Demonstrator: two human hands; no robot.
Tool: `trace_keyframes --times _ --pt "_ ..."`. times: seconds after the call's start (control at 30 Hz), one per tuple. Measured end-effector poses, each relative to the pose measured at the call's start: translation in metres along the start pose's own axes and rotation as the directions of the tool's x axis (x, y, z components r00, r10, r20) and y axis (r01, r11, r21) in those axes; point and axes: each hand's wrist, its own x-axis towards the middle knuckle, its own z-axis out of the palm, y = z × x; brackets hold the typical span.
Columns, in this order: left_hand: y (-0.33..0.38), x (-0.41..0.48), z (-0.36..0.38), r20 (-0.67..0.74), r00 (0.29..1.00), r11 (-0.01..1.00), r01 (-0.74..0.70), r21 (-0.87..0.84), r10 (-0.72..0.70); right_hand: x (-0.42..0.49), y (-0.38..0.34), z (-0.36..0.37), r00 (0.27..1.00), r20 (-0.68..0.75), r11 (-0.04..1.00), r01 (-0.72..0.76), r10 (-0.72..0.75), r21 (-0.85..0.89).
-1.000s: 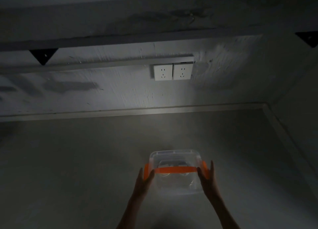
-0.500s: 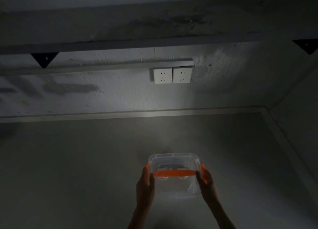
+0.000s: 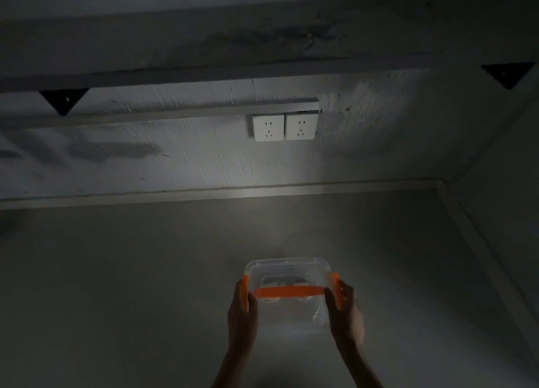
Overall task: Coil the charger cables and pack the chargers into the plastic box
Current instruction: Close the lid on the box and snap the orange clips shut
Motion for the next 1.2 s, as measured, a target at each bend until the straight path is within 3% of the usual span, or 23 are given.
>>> trace_keyframes --times 0.23,0.57,0.83,0.97,1.1,1.2 --pt "-0.002 0.000 0.004 0.026 0.999 0.999 0.033 0.018 -0.033 -0.008 -0.008 0.000 0.984 -0.060 0.956 0.148 -0.168 -0.255" --pt "0.000 0.025 0.014 0.016 1.000 0.999 -0.019 0.026 0.018 0.018 -0.018 0.007 0.966 -0.027 0.924 0.239 -0.259 -0.297" --pt "0.015 0.074 0.020 0.172 0.985 0.997 0.000 0.081 -0.014 0.051 -0.040 0.028 0.972 -0.027 0.901 0.204 -0.232 -0.383" --pt "0.020 0.070 0.017 0.222 0.974 0.986 -0.005 0.169 -0.033 0.051 -0.041 0.027 0.973 -0.008 0.883 0.205 -0.230 -0.422" --pt "0.032 0.070 0.013 0.241 0.957 0.939 0.076 0.336 -0.164 0.057 -0.045 0.023 0.972 0.053 0.875 0.229 -0.229 -0.427" --pt "0.037 0.067 0.005 0.262 0.953 0.873 0.006 0.487 -0.152 0.056 -0.055 0.015 0.983 0.131 0.885 0.171 -0.126 -0.434"
